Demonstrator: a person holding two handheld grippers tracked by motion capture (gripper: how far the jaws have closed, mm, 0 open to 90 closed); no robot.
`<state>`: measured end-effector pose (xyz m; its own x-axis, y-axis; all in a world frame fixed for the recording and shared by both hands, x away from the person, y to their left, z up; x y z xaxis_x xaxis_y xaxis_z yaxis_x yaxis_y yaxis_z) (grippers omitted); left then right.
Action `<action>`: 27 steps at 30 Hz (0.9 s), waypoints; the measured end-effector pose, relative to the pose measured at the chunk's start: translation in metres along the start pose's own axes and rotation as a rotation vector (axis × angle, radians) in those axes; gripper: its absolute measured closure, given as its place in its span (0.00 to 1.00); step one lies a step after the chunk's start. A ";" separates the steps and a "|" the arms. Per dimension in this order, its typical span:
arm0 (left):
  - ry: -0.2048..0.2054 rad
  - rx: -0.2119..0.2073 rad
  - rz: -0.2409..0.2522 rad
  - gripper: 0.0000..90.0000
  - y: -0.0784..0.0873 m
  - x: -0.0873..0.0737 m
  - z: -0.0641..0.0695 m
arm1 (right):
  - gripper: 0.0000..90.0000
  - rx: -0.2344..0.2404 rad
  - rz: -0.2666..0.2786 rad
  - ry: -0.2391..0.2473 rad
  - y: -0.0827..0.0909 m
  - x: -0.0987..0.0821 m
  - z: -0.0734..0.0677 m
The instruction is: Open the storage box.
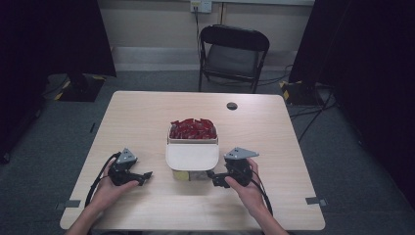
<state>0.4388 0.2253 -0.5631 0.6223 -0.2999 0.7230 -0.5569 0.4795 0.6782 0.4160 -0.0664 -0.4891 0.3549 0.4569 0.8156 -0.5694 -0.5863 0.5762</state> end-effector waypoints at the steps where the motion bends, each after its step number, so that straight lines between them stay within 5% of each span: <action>1: 0.000 0.000 0.000 0.15 0.000 0.000 0.000 | 0.16 0.002 0.005 -0.002 0.000 0.001 0.000; 27: 0.000 0.000 -0.001 0.15 0.000 0.000 0.000 | 0.16 0.001 0.040 -0.008 0.009 0.012 0.002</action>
<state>0.4387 0.2253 -0.5631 0.6229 -0.3000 0.7225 -0.5564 0.4795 0.6787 0.4170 -0.0672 -0.4742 0.3378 0.4273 0.8386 -0.5830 -0.6045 0.5429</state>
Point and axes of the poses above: each handheld gripper's, and its own axes: y roughly backward along the jaws, x roughly out of its top, z roughly to its right, the point moved 9 cm from there along -y, roughly forward along the jaws, and after that the axes turned 10 degrees about y, right-handed, at the moved point
